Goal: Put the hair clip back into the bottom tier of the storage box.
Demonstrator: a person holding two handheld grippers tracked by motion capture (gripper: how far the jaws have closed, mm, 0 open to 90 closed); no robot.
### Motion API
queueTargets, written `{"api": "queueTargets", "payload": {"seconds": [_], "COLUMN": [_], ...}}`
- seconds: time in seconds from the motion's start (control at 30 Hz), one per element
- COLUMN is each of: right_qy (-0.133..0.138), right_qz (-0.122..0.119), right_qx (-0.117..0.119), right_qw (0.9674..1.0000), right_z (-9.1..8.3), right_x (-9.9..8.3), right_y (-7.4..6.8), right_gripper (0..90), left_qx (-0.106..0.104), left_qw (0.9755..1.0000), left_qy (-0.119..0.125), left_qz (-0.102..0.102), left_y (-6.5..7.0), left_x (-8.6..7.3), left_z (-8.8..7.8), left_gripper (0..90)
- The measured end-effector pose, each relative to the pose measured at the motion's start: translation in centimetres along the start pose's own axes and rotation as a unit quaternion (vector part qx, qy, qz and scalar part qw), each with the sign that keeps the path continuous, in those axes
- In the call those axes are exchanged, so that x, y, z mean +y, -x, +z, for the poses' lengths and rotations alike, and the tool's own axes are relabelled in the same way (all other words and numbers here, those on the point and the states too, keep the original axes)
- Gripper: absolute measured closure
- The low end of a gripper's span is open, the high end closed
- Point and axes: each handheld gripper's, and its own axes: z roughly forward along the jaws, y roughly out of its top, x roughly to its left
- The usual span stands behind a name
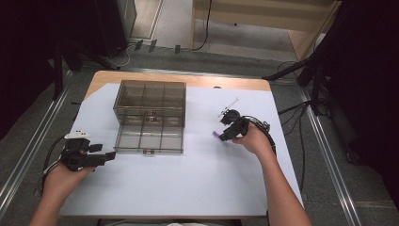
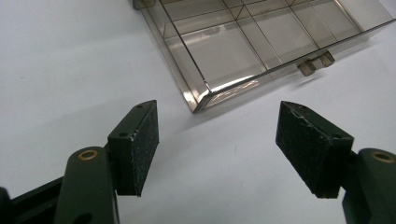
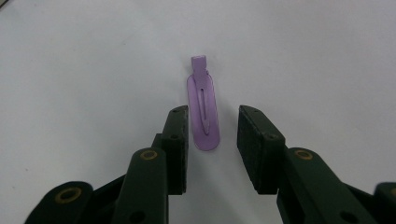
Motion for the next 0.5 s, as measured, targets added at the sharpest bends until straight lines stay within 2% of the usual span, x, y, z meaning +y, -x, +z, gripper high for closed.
{"api": "queueTargets", "payload": {"seconds": [0.37, 0.5], "right_qy": [-0.017, -0.027], "right_qz": [-0.006, -0.013], "right_qx": [0.004, -0.004], "right_qw": [0.9998, 0.9995], "right_z": [0.4, 0.76], "right_x": [0.52, 0.8], "right_y": [-0.18, -0.32], "right_gripper": [68.8, 69.1], "left_qx": [0.001, 0.004], "left_qw": [1.0, 1.0], "left_qy": [0.001, 0.0], "left_qz": [-0.003, -0.005], "left_y": [-0.06, -0.14], "left_x": [-0.24, -0.37], "left_z": [-0.21, -0.32], "left_gripper": [31.2, 31.2]}}
